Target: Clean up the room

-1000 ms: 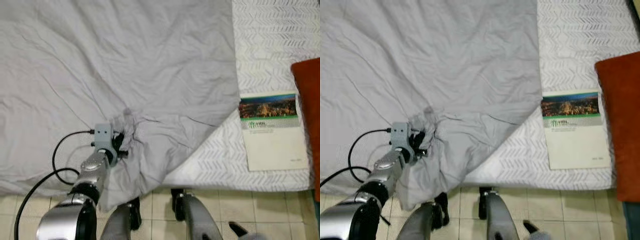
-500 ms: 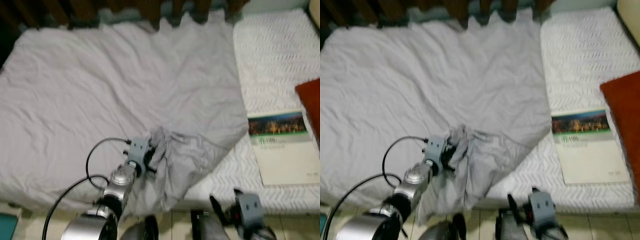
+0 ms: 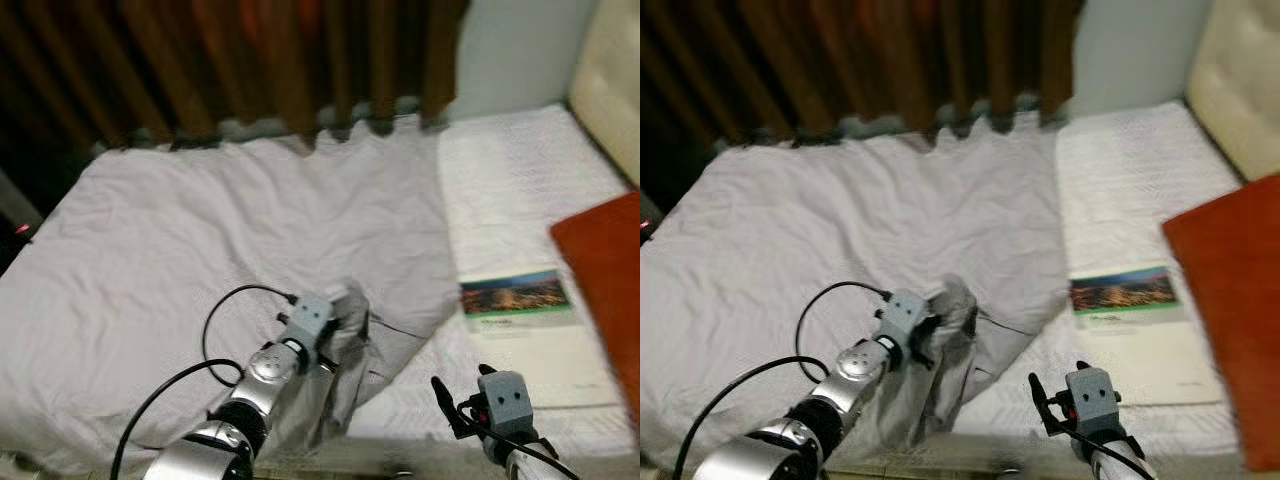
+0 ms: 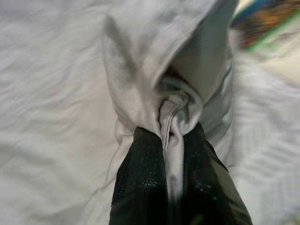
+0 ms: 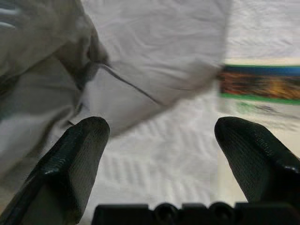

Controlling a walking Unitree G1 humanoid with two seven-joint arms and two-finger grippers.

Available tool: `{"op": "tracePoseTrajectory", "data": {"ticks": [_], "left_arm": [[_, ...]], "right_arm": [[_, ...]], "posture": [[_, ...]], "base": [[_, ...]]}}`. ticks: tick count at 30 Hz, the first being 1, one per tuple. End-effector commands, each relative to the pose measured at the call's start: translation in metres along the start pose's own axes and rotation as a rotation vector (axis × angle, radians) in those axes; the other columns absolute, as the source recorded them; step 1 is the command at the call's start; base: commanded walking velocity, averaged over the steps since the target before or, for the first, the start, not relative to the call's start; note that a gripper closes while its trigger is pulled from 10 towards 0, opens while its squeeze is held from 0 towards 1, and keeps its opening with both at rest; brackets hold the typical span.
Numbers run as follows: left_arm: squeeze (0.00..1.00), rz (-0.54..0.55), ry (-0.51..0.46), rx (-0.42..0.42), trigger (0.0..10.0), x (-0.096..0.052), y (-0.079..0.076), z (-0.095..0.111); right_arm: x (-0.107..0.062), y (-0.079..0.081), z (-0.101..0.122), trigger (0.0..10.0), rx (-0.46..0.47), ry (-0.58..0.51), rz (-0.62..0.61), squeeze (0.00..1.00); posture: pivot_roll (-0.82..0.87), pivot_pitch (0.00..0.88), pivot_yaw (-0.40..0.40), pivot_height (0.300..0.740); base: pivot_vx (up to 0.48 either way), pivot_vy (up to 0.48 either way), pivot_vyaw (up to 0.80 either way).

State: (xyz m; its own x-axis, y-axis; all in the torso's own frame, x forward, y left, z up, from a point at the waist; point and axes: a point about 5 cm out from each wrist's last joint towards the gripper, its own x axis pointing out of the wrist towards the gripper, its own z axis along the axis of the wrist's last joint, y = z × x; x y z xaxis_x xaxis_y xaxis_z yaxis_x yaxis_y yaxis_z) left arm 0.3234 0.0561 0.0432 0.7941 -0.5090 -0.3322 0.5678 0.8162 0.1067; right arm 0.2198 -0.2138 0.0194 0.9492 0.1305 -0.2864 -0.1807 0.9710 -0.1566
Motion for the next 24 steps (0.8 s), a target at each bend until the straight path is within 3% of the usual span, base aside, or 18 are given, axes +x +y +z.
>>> {"op": "tracePoseTrajectory", "data": {"ticks": [1,5,11,19,24], "left_arm": [[0.00,-0.012,0.032,0.012,10.0,-0.006,0.001,-0.014],[0.00,-0.062,0.056,0.016,10.0,-0.009,-0.010,-0.024],[0.00,-0.094,0.073,0.027,10.0,-0.011,-0.018,-0.031],[0.00,-0.178,0.116,0.074,10.0,-0.021,-0.037,-0.053],[0.00,-0.120,0.173,0.062,10.0,-0.026,-0.036,-0.066]], "right_arm": [[-0.002,0.008,-0.009,10.0,0.003,0.038,0.029,0.00],[-0.009,0.004,-0.021,10.0,-0.008,0.084,0.020,0.00],[-0.032,0.015,-0.051,10.0,-0.095,0.184,0.110,0.00],[-0.030,0.006,-0.047,10.0,-0.050,0.164,0.094,0.00],[-0.032,0.004,-0.050,10.0,-0.043,0.173,0.122,0.00]], "posture": [[-0.27,0.086,0.151,0.740],[-0.27,0.084,0.140,0.740],[-0.26,0.083,0.135,0.740],[-0.29,0.077,0.144,0.740],[-0.29,0.066,0.139,0.740]], "base": [[0.000,-0.480,0.00],[0.000,-0.480,0.00],[0.000,-0.480,0.00],[0.000,-0.480,0.00],[0.000,0.000,0.00]]}}
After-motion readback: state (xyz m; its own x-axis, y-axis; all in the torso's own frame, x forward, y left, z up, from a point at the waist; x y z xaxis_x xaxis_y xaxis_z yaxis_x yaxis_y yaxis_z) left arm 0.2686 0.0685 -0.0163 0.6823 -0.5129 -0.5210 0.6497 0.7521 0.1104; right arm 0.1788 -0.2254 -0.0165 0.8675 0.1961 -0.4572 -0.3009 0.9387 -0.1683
